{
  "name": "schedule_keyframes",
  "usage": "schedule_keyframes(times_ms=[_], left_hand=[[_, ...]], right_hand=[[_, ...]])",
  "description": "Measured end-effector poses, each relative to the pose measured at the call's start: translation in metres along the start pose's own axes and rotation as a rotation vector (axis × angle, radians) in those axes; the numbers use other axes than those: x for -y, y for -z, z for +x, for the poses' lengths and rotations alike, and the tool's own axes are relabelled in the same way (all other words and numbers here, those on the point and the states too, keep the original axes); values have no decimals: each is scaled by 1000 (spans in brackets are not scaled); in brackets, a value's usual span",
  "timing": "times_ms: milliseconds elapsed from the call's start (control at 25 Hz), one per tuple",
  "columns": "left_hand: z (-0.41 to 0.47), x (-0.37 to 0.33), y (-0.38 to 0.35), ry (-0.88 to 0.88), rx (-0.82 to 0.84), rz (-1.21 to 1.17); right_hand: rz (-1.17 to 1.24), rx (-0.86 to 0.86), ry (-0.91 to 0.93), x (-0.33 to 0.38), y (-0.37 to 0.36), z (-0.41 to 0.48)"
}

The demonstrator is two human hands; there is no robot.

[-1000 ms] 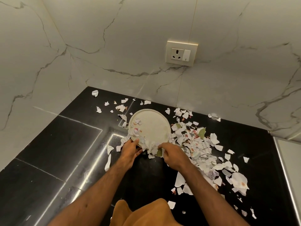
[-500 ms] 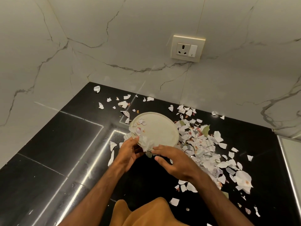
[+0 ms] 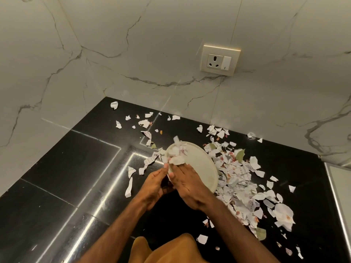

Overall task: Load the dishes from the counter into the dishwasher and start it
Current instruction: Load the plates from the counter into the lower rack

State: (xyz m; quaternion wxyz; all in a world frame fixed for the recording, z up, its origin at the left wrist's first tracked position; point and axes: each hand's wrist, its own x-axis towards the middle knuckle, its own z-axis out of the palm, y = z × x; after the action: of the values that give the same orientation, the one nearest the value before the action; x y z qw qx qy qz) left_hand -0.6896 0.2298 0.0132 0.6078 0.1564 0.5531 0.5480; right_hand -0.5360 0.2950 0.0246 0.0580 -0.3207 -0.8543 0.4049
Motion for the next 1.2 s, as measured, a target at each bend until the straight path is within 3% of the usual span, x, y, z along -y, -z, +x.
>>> schedule_keyframes(times_ms=[280,440,600,680,840,920,1200], left_hand=[[-7,0,-13,-57,102,147],[-3,-6,-9,-97,-37,137],[7,-16,3,-124,-175,175],[10,-18,4,-123,-173,218],[7,-15,-14,-147,-87,237],[4,-13,-16,-166,-82,220],[4,-18,10,-205,-251,58]], right_hand=[[115,-390,-261,-29,1,30],[241,-538,-449,-51,10,29],[350,-728,-358,-46,18,10],[361,-681,-272,-40,15,8],[252,-384,-145,-33,-4,18],[175,-378,-137,-39,-7,21],[82,-543,-449,-81,-2,1]])
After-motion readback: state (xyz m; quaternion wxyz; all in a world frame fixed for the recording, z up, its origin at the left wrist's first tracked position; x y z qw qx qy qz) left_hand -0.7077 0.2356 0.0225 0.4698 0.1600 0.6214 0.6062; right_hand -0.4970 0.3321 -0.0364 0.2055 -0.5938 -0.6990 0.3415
